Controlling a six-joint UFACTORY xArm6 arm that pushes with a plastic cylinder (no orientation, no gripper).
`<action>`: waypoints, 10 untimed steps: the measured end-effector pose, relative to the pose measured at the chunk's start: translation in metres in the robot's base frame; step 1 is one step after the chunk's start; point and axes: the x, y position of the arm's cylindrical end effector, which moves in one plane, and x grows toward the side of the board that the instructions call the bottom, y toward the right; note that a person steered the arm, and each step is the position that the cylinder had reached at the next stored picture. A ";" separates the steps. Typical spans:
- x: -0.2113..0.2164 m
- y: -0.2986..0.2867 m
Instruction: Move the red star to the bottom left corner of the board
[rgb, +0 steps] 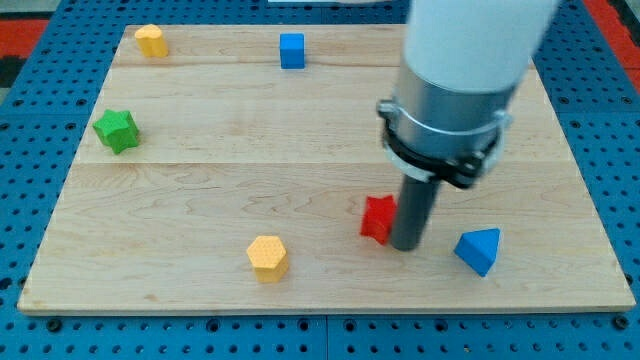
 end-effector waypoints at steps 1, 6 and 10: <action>-0.024 -0.042; -0.032 -0.151; -0.041 -0.285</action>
